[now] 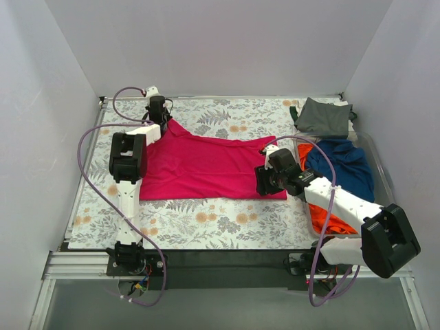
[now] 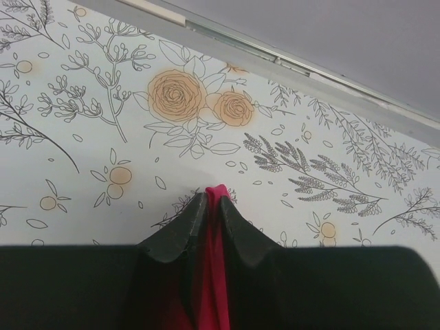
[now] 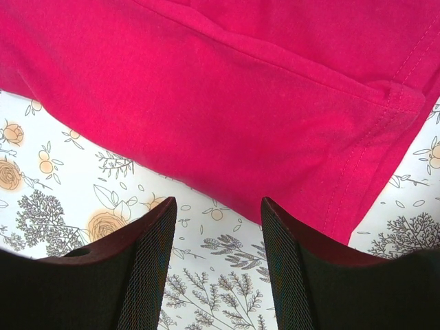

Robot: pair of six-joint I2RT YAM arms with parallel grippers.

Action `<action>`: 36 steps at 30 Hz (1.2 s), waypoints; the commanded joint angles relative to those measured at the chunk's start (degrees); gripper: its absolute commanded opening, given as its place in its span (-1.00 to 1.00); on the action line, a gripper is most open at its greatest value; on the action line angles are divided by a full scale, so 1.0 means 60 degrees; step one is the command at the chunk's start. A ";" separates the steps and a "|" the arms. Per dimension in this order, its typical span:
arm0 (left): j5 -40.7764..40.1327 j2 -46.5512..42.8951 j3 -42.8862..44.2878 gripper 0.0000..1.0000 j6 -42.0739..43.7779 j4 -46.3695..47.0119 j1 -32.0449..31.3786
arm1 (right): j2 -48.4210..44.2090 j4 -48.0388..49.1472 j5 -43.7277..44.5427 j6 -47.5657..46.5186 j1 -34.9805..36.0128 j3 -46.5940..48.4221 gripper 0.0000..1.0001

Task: Fold and stack the t-shirts
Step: Fold the tshirt

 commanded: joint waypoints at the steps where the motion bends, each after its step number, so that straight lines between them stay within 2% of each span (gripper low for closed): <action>1: -0.0248 -0.1011 -0.0098 -0.71 0.0172 0.0310 0.0051 | 0.0069 0.0203 0.0113 0.0020 0.0076 0.0332 -0.05; 10: -0.0277 -0.1421 -0.0317 -0.89 0.0172 0.0339 0.0051 | 0.0128 0.0203 0.0201 0.0006 0.0105 0.0332 -0.06; 12: -0.0306 -0.1494 -0.0303 -1.00 0.0026 0.0208 0.0051 | 0.0186 0.0203 0.0375 0.0006 0.0105 0.0463 -0.06; 15: -0.0204 -0.1771 -0.0419 -1.00 -0.0515 -0.0085 0.0051 | 0.0288 0.0189 0.1003 -0.0067 0.0105 0.0959 -0.06; 20: 0.0030 -0.2650 -0.1588 -1.00 -0.1510 -0.0115 0.0051 | 0.0800 0.0189 0.1724 -0.0477 -0.0040 0.2146 -0.04; 24: 0.0307 -0.3382 -0.2323 -1.00 -0.1805 -0.0071 0.0051 | 0.1969 0.0203 0.2090 -0.0741 -0.0348 0.3230 -0.02; 36: 0.1437 -0.4072 -0.3422 -1.00 -0.2318 -0.0232 0.0051 | 0.6042 0.0233 0.2237 -0.1181 -0.2032 0.7022 -0.02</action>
